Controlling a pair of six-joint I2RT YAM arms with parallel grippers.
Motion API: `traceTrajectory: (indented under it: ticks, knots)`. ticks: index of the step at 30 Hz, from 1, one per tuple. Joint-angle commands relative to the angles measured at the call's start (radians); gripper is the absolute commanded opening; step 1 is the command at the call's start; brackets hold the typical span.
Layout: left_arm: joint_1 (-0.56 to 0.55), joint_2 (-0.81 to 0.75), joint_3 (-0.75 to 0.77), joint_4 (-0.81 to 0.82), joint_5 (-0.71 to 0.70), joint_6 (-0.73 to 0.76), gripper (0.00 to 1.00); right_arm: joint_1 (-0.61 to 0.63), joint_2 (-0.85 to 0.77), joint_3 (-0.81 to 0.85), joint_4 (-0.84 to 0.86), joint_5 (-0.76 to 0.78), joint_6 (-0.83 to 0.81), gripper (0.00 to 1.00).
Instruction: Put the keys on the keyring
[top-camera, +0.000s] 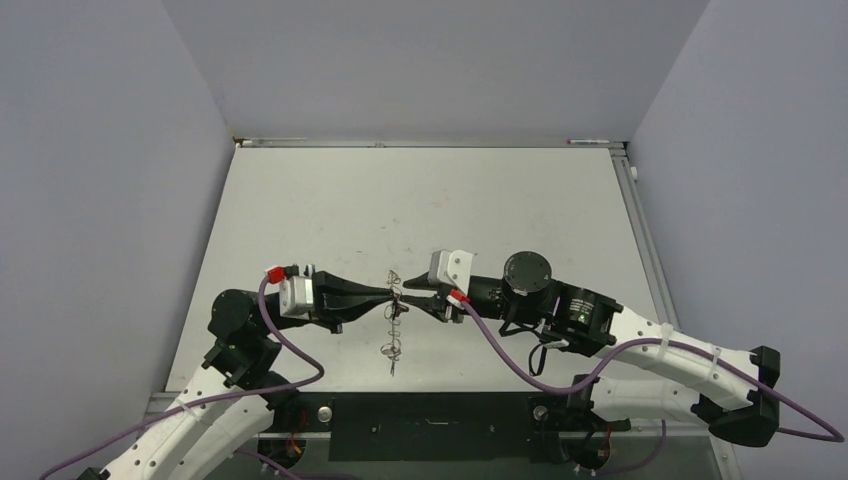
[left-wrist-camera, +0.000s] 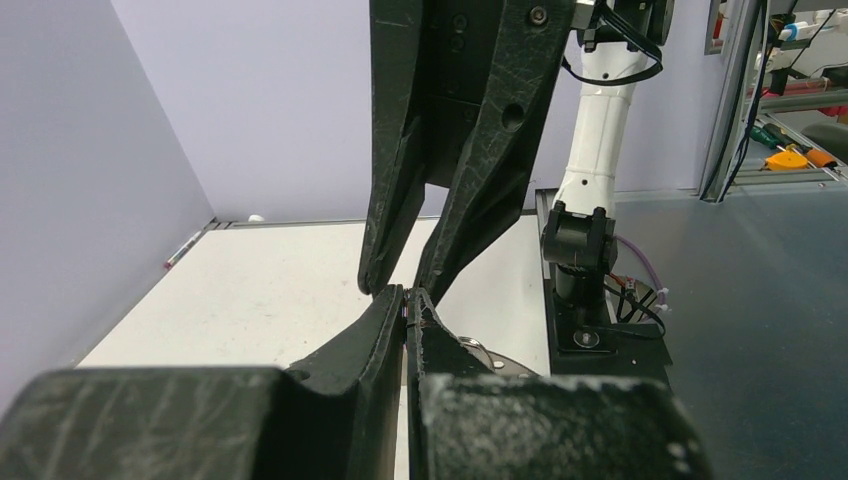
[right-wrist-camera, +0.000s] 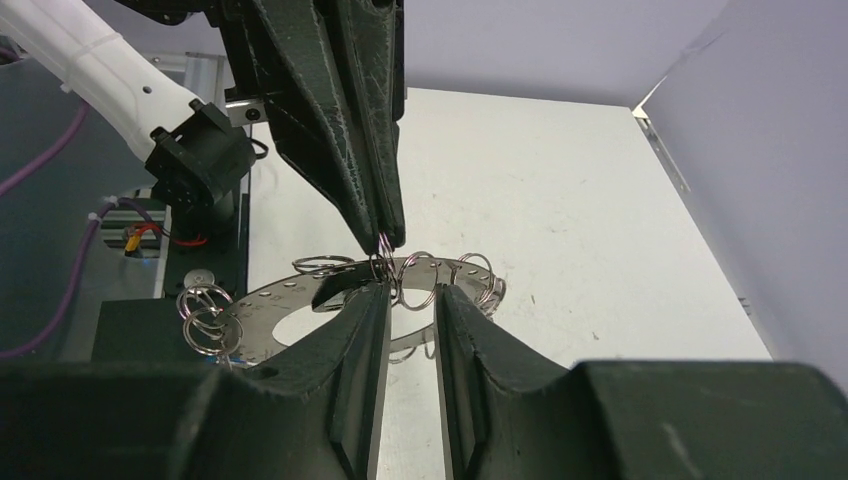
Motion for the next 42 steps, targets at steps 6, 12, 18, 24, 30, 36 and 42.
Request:
traceTrajectory:
  ticks: [6,12,18,24,30,36,42]
  knots:
    - [0.006,0.002,0.012,0.051,0.003,0.003,0.00,-0.057,0.005,0.046,0.086,-0.092,0.042,0.17]
    - [0.006,0.002,0.013,0.047,0.002,0.006,0.00,-0.077,0.003,0.041,0.090,-0.140,0.047,0.14]
    - [0.006,-0.001,0.012,0.045,-0.003,0.007,0.00,-0.080,0.010,0.031,0.088,-0.177,0.043,0.06]
    - [0.006,-0.008,0.011,0.044,-0.026,0.011,0.00,-0.080,0.005,0.002,0.096,-0.177,0.065,0.05]
    - [0.008,-0.015,0.009,0.042,-0.056,0.018,0.00,-0.081,-0.009,-0.083,0.169,-0.159,0.132,0.05]
    - [0.010,-0.018,0.008,0.038,-0.087,0.023,0.00,-0.081,-0.030,-0.148,0.237,-0.153,0.188,0.05]
    - [0.014,-0.022,0.007,0.038,-0.095,0.023,0.00,-0.081,-0.023,-0.155,0.255,-0.167,0.204,0.13]
